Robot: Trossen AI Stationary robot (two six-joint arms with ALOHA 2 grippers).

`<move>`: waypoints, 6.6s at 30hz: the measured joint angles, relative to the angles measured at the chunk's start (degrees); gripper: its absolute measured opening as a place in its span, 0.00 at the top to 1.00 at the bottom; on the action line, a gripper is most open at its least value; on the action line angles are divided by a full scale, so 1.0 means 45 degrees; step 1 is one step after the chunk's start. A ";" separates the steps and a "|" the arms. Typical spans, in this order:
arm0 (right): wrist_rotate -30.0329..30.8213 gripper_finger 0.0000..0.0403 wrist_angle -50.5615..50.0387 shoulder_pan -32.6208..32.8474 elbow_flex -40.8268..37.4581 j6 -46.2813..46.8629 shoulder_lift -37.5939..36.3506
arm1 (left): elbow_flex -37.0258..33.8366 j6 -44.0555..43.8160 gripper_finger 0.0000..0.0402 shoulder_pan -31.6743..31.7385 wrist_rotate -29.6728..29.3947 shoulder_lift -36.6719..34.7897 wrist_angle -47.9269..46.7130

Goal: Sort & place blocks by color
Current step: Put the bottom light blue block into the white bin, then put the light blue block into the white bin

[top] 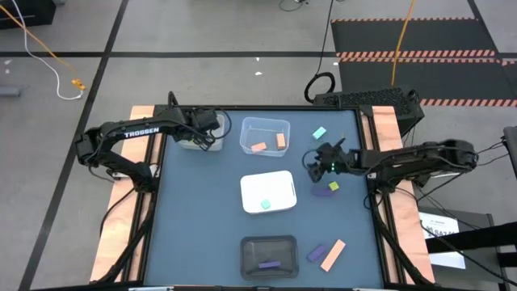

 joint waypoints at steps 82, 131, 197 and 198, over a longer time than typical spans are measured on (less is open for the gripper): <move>-0.4303 0.70 1.2737 0.0329 0.2943 -0.2449 0.2178 | -0.0015 1.0215 0.59 -0.8782 0.3830 0.0010 1.3666; -0.7345 0.54 1.2455 -0.0629 0.5149 0.1881 0.5164 | -0.0010 1.1662 0.65 -0.7096 -0.1686 0.0874 1.6785; -0.1404 0.42 -0.2714 -0.6803 0.3298 -1.9893 0.3134 | -0.0005 -0.1525 0.40 -0.7407 0.5673 0.4124 1.2642; -0.1403 0.42 -0.2673 -0.6889 0.3298 -2.0062 0.3375 | -0.0005 -0.1525 0.42 -0.7412 0.5707 0.4124 1.2671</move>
